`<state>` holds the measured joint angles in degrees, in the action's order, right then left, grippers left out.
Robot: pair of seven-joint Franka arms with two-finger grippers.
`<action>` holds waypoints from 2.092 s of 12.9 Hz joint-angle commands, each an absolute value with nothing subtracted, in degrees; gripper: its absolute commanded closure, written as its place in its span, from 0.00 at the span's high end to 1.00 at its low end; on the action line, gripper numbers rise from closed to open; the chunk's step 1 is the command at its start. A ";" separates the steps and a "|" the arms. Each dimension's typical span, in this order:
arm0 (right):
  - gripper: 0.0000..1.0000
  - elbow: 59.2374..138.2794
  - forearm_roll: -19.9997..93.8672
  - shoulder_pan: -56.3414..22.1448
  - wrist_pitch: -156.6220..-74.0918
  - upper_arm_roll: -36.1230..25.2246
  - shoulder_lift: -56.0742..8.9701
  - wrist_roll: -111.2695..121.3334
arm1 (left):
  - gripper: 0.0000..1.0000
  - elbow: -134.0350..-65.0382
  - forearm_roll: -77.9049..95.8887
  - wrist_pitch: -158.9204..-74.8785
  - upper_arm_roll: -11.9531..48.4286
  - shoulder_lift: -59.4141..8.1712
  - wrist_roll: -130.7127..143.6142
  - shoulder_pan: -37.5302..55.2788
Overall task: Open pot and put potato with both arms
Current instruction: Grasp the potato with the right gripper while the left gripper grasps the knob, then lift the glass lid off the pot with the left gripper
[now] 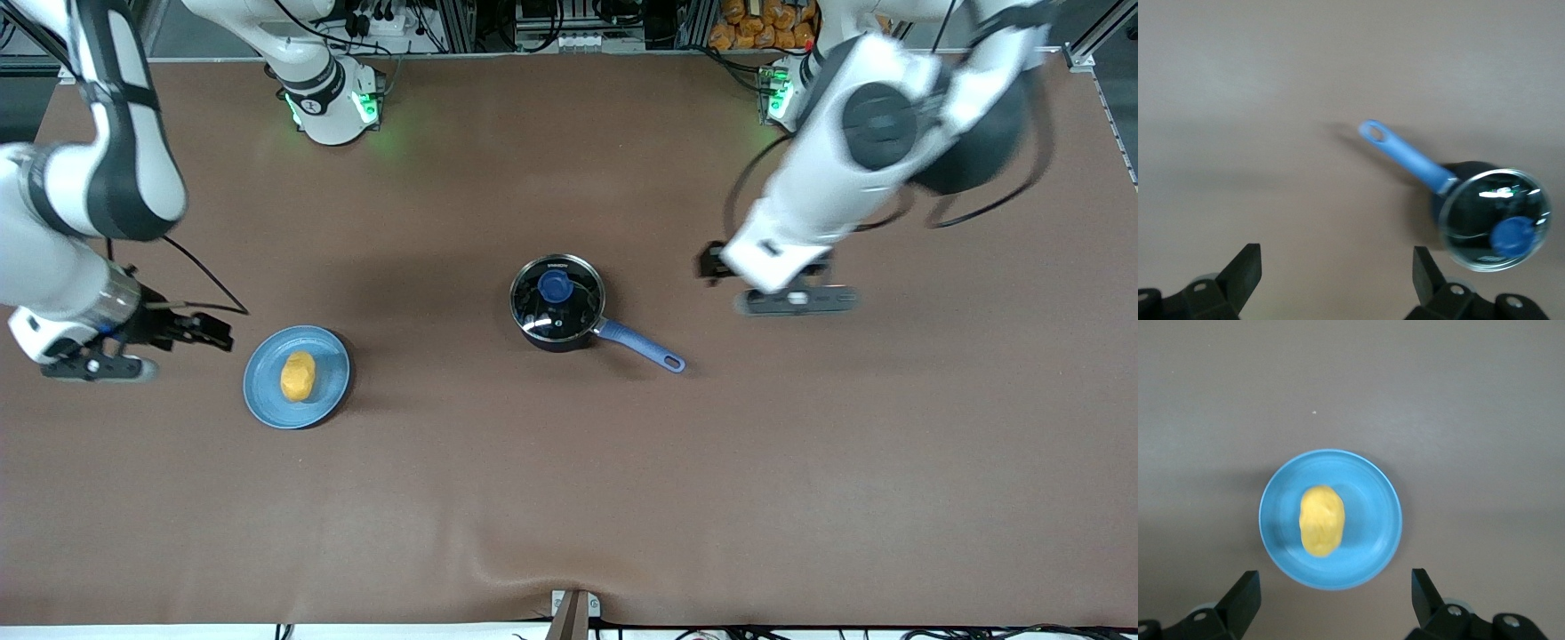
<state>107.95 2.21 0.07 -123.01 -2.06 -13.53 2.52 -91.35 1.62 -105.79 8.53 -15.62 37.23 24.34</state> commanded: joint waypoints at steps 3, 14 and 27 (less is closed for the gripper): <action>1.00 109.15 3.16 -0.70 -134.44 -2.11 -22.14 3.16 | 1.00 -86.94 1.23 -114.07 7.65 -24.85 56.92 34.08; 1.00 113.90 5.71 -1.41 -143.26 -2.02 -26.63 2.29 | 1.00 -82.27 -7.38 -121.28 7.56 -36.91 85.51 44.56; 0.49 115.93 10.02 -3.43 -146.60 -1.93 -29.09 3.25 | 0.79 -82.27 -7.38 -123.84 7.56 -39.81 86.57 45.18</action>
<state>115.74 8.96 -3.10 -146.02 -1.84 -29.32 2.40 -83.93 -5.78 -123.50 8.04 -38.66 84.87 44.32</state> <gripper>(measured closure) 0.066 0.062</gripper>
